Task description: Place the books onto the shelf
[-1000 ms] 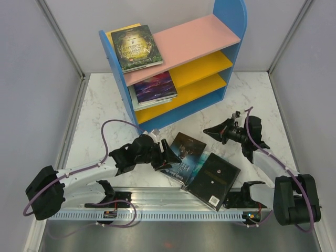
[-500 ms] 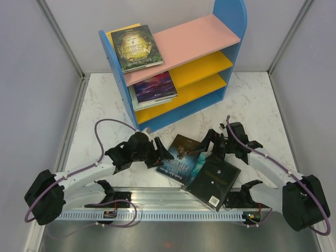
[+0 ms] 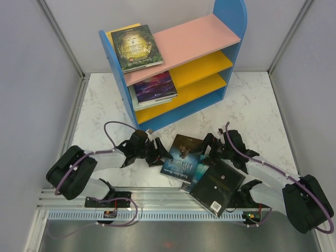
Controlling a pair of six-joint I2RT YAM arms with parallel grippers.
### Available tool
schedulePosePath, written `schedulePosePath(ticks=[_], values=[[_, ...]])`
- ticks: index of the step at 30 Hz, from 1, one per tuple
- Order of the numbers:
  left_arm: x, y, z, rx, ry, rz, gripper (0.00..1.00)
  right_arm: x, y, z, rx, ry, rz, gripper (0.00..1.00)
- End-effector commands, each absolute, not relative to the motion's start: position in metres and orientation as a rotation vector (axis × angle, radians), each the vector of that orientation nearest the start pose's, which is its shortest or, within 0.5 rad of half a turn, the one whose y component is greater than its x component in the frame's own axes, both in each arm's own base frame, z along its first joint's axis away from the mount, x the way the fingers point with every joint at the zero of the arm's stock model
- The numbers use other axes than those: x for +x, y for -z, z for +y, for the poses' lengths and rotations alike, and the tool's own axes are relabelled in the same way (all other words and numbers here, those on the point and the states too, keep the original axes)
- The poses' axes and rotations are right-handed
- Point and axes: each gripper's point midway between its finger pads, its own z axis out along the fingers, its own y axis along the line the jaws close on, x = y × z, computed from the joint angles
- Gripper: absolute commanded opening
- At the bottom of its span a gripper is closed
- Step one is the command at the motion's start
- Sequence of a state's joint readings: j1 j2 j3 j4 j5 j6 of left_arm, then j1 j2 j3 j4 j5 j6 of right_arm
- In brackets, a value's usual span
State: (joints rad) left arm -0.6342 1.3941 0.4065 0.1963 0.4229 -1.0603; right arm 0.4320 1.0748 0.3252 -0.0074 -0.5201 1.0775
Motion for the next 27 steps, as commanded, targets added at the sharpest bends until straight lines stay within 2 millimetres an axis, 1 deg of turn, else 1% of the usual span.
schedulePosePath(ticks=[1, 2, 3, 4, 6, 7, 10, 11, 12, 13, 14, 15, 16, 17, 18, 19, 20, 21, 23, 25, 26, 27], values=[[0.167, -0.016, -0.266, -0.253, 1.278, 2.671, 0.72, 0.167, -0.016, 0.199, 0.705, -1.093, 2.614, 0.98], [0.169, -0.02, -0.271, -0.251, 1.32, 2.646, 0.71, 0.163, -0.01, 0.198, 0.728, -1.09, 2.615, 0.98], [0.168, -0.022, -0.273, -0.248, 1.343, 2.641, 0.71, 0.16, -0.007, 0.203, 0.745, -1.101, 2.623, 0.98], [0.164, -0.023, -0.275, -0.243, 1.372, 2.642, 0.7, 0.163, -0.008, 0.206, 0.743, -1.121, 2.591, 0.97], [0.161, -0.029, -0.279, -0.233, 1.41, 2.63, 0.7, 0.16, -0.005, 0.212, 0.737, -1.124, 2.599, 0.89], [0.158, -0.028, -0.278, -0.24, 1.416, 2.635, 0.7, 0.163, -0.009, 0.215, 0.735, -1.14, 2.585, 0.73], [0.155, -0.04, -0.28, -0.24, 1.478, 2.594, 0.7, 0.163, -0.011, 0.22, 0.704, -1.134, 2.586, 0.48], [0.154, -0.044, -0.281, -0.259, 1.5, 2.586, 0.7, 0.165, -0.013, 0.222, 0.693, -1.137, 2.58, 0.36], [0.155, -0.054, -0.282, -0.245, 1.531, 2.55, 0.7, 0.165, -0.017, 0.223, 0.683, -1.145, 2.57, 0.29], [0.152, -0.058, -0.282, -0.243, 1.551, 2.545, 0.7, 0.166, -0.018, 0.223, 0.68, -1.141, 2.569, 0.23], [0.151, -0.062, -0.282, -0.249, 1.564, 2.536, 0.7, 0.168, -0.023, 0.224, 0.665, -1.142, 2.56, 0.12], [0.151, -0.069, -0.282, -0.239, 1.577, 2.518, 0.7, 0.173, -0.031, 0.223, 0.648, -1.139, 2.535, 0.06], [0.149, -0.078, -0.279, -0.235, 1.579, 2.501, 0.7, 0.169, -0.03, 0.219, 0.645, -1.097, 2.565, 0.02], [0.149, -0.086, -0.276, -0.222, 1.577, 2.476, 0.7, 0.177, -0.044, 0.222, 0.597, -1.104, 2.535, 0.0], [0.149, -0.091, -0.273, -0.219, 1.571, 2.462, 0.71, 0.181, -0.06, 0.223, 0.565, -1.125, 2.491, 0.0], [0.147, -0.1, -0.266, -0.229, 1.551, 2.441, 0.72, 0.179, -0.064, 0.22, 0.561, -1.107, 2.502, 0.0], [0.149, -0.104, -0.26, -0.234, 1.531, 2.418, 0.74, 0.184, -0.081, 0.224, 0.533, -1.137, 2.467, 0.0], [0.151, -0.107, -0.255, -0.245, 1.507, 2.406, 0.75, 0.183, -0.098, 0.227, 0.499, -1.192, 2.433, 0.0], [0.151, -0.119, -0.242, -0.262, 1.491, 2.356, 0.77, 0.182, -0.12, 0.234, 0.461, -1.273, 2.395, 0.0], [0.151, -0.124, -0.236, -0.271, 1.497, 2.319, 0.79, 0.176, -0.143, 0.243, 0.415, -1.403, 2.353, 0.0], [0.151, -0.129, -0.233, -0.283, 1.51, 2.286, 0.8, 0.176, -0.151, 0.246, 0.404, -1.443, 2.329, 0.0], [0.151, -0.129, -0.232, -0.289, 1.513, 2.28, 0.8, 0.172, -0.161, 0.248, 0.417, -1.5, 2.31, 0.0]])
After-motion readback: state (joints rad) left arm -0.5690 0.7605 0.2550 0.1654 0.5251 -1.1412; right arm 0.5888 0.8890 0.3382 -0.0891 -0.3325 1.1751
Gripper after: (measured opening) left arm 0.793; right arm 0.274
